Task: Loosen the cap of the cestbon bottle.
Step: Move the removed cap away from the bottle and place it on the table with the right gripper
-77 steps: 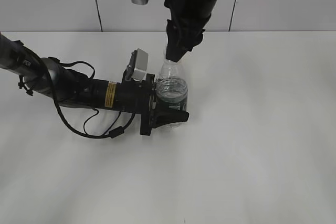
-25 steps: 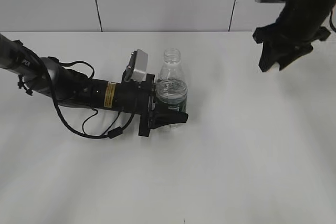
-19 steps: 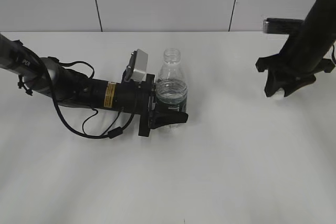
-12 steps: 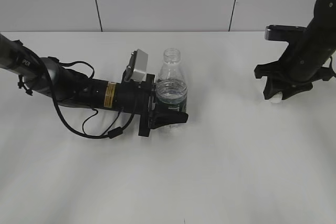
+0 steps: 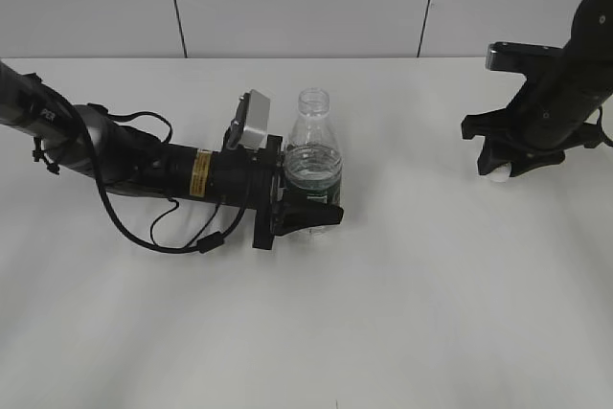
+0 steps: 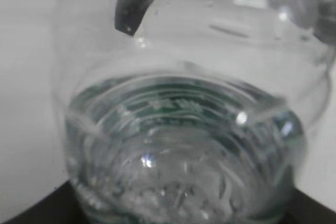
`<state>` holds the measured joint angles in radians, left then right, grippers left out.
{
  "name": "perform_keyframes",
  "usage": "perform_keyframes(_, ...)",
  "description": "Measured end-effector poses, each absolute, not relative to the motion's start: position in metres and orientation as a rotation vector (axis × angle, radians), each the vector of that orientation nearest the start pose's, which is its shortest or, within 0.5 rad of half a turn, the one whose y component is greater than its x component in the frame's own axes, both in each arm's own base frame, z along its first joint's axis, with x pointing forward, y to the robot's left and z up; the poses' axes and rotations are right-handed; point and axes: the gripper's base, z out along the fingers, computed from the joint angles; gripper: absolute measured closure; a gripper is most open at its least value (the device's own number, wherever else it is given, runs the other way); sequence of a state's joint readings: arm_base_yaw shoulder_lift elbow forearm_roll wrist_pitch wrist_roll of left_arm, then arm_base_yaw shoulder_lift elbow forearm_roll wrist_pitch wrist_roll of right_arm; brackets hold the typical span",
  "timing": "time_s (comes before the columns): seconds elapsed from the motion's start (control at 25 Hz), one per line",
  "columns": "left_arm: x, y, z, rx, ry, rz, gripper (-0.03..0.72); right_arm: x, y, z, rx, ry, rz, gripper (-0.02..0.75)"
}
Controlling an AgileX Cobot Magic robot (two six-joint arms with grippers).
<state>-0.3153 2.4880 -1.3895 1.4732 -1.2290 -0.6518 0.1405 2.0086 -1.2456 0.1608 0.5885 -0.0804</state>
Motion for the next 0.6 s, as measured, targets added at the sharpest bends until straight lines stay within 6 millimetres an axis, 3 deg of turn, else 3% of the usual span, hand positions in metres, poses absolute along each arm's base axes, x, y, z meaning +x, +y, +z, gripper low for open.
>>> perform_keyframes(0.28, 0.375, -0.212, 0.042, 1.38, 1.419, -1.17, 0.278, 0.387, 0.063, 0.117, -0.123, 2.889, 0.168, 0.451)
perform_keyframes(0.6, 0.375, -0.212, 0.042, 1.38, 1.419, -1.17, 0.278, 0.386, 0.063, 0.115, -0.117, 2.896, 0.168, 0.434)
